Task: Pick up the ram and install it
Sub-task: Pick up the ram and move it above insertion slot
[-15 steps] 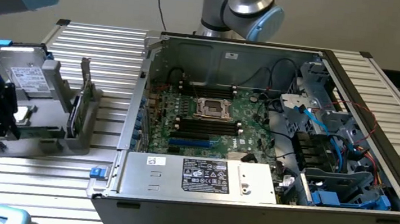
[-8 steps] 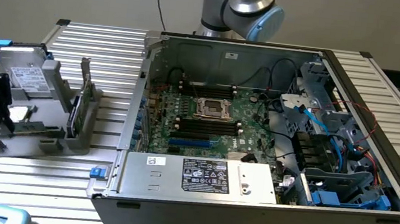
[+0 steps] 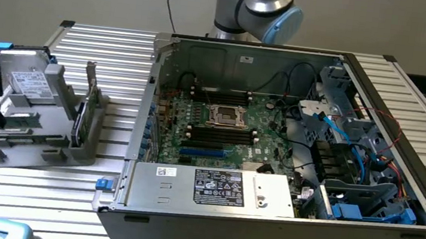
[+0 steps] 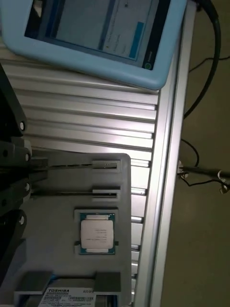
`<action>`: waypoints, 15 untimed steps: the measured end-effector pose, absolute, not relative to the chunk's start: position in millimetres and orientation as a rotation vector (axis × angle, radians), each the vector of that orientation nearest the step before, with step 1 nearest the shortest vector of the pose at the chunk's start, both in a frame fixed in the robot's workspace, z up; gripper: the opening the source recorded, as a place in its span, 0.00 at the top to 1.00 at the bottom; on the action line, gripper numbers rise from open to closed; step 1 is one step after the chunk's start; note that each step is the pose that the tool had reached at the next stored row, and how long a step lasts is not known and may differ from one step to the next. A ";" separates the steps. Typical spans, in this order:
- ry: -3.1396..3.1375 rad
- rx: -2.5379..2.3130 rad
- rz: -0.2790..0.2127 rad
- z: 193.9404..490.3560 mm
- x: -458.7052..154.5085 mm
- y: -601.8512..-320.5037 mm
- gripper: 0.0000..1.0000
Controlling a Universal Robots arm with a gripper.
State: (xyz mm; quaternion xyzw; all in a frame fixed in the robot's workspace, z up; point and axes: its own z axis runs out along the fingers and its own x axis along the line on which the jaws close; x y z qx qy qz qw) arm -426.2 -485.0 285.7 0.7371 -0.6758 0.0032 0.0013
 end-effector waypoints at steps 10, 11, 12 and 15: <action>-2.150 2.271 0.006 298.9 -426.2 -484.6 0.85; -2.149 2.272 0.006 303.5 -426.3 -484.5 0.85; -2.149 2.273 0.007 308.0 -426.3 -484.5 0.85; -2.149 2.273 0.006 321.4 -426.0 -484.4 0.85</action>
